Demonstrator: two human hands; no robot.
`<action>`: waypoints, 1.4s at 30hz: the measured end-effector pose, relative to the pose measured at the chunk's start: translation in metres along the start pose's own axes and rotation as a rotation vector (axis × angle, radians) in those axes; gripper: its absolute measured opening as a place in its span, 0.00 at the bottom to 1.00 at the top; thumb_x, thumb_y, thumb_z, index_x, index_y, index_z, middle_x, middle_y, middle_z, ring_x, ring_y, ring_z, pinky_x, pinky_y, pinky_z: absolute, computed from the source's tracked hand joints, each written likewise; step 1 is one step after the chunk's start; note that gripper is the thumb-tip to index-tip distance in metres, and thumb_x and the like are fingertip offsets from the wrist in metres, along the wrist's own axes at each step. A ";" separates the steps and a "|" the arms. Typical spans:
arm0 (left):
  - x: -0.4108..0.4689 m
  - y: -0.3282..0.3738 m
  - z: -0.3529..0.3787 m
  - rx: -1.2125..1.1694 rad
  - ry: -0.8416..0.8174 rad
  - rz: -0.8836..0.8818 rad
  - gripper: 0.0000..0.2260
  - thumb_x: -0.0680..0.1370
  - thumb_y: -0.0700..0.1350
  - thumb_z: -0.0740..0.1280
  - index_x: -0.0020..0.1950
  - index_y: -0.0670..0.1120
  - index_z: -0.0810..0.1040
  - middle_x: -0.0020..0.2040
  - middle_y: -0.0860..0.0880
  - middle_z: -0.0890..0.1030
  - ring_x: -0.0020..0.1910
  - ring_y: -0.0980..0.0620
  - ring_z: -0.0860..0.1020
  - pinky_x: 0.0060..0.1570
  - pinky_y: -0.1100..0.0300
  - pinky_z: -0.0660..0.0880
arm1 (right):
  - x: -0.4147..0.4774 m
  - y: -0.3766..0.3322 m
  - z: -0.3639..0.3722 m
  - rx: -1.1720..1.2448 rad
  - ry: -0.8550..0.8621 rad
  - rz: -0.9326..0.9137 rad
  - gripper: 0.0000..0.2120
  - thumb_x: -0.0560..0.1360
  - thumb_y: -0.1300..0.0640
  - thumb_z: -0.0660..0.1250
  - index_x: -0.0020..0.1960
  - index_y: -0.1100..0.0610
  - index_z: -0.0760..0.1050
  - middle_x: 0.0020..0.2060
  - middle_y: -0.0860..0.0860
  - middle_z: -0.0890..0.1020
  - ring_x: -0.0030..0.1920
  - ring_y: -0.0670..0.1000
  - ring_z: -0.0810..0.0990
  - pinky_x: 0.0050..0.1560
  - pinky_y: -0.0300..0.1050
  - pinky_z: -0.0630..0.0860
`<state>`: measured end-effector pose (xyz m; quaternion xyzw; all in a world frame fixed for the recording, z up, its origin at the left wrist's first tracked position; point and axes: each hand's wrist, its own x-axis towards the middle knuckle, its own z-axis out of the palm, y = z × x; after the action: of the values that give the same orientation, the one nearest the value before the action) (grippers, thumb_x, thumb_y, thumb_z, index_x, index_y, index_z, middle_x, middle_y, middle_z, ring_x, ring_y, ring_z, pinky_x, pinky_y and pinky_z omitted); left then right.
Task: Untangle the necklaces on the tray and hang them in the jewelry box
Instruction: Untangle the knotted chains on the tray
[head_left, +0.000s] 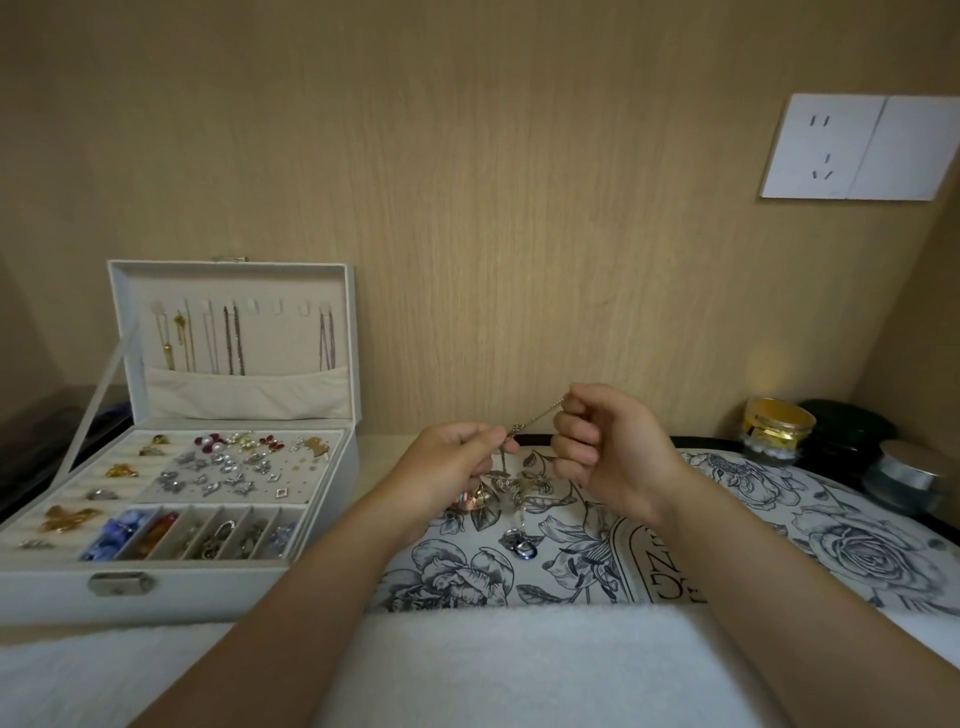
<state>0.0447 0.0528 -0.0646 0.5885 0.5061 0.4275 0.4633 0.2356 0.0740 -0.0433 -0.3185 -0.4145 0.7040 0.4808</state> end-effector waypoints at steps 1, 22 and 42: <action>0.000 0.001 -0.001 0.004 -0.002 0.005 0.12 0.83 0.51 0.63 0.52 0.47 0.84 0.29 0.54 0.68 0.27 0.57 0.65 0.28 0.68 0.64 | 0.000 -0.001 -0.002 -0.138 0.002 -0.030 0.14 0.77 0.59 0.65 0.34 0.52 0.65 0.26 0.47 0.60 0.26 0.47 0.56 0.26 0.40 0.59; 0.014 -0.007 0.000 -0.178 0.270 -0.159 0.05 0.80 0.39 0.67 0.53 0.40 0.80 0.43 0.44 0.82 0.35 0.53 0.79 0.48 0.52 0.82 | 0.010 0.012 -0.005 -0.197 0.119 0.001 0.13 0.78 0.68 0.68 0.60 0.61 0.72 0.43 0.58 0.82 0.45 0.56 0.85 0.48 0.49 0.83; 0.001 -0.006 -0.012 0.918 -0.152 0.146 0.08 0.72 0.53 0.73 0.48 0.57 0.78 0.41 0.60 0.82 0.39 0.64 0.77 0.39 0.63 0.72 | -0.004 0.009 -0.002 -1.403 -0.109 0.076 0.07 0.70 0.60 0.76 0.45 0.50 0.82 0.37 0.46 0.84 0.36 0.44 0.80 0.37 0.38 0.79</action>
<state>0.0316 0.0552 -0.0679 0.7964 0.5645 0.1466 0.1596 0.2346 0.0689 -0.0518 -0.5318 -0.7828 0.3018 0.1154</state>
